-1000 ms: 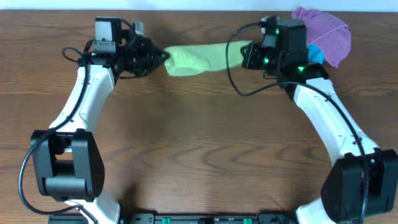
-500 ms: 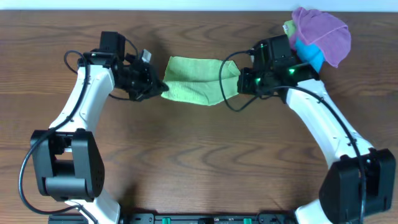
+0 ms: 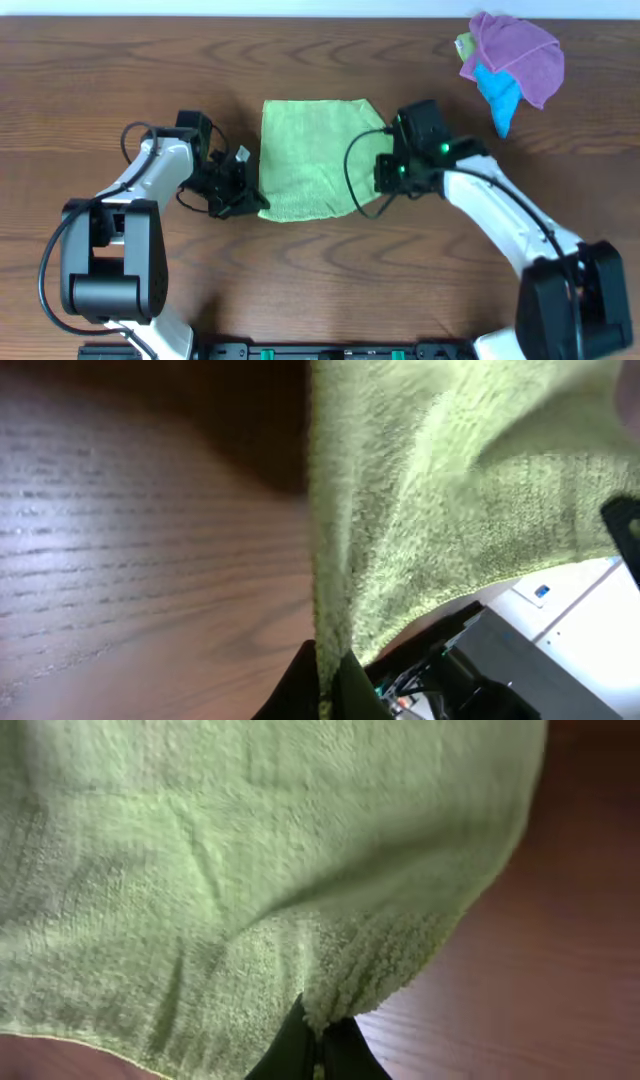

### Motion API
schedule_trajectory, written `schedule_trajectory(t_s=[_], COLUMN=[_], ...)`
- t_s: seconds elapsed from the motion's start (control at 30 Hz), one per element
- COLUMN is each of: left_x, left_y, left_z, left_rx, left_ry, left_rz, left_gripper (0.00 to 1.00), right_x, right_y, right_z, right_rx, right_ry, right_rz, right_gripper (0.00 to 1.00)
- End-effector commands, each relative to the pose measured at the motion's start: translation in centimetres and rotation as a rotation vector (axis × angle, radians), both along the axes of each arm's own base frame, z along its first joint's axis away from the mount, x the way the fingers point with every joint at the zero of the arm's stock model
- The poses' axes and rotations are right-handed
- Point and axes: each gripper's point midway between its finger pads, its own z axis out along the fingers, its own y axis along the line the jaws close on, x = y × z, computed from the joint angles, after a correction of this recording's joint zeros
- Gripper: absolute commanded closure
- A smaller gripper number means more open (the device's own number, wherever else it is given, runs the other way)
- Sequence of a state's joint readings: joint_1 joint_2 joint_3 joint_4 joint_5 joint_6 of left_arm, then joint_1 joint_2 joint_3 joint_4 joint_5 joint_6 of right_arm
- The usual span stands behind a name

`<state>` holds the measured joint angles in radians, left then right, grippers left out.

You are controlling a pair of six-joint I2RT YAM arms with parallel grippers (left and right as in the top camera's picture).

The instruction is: Fold the cloth

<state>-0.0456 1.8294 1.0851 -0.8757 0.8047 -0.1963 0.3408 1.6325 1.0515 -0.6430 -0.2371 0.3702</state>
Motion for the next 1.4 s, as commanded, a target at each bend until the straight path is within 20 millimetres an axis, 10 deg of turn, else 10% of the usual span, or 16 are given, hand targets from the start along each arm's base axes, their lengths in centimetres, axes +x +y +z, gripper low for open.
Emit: schedule_trajectory(t_s=[0.0,0.8,1.37], left_x=[-0.8,-3.1,7.9], left_y=[0.2,-0.5,-1.6], left_z=[-0.6,-1.3,0.8], left_rx=[-0.004,-0.056,-0.134], left_ry=[0.004,0.056,-0.152], left_rz=[-0.026,-0.039,0.269], left_gripper=[0.94,0.94,0.94], right_x=[-1.4,-4.7,3.7], right_y=[0.1,-0.2,-0.8], right_z=[0.7,-0.2,3.6], right_rx=[0.017,-0.011,-0.056], right_ry=[-0.032,-0.013,-0.397], right_rz=[0.007,0.017,-0.108], right_gripper=[0.98,0.98,0.99])
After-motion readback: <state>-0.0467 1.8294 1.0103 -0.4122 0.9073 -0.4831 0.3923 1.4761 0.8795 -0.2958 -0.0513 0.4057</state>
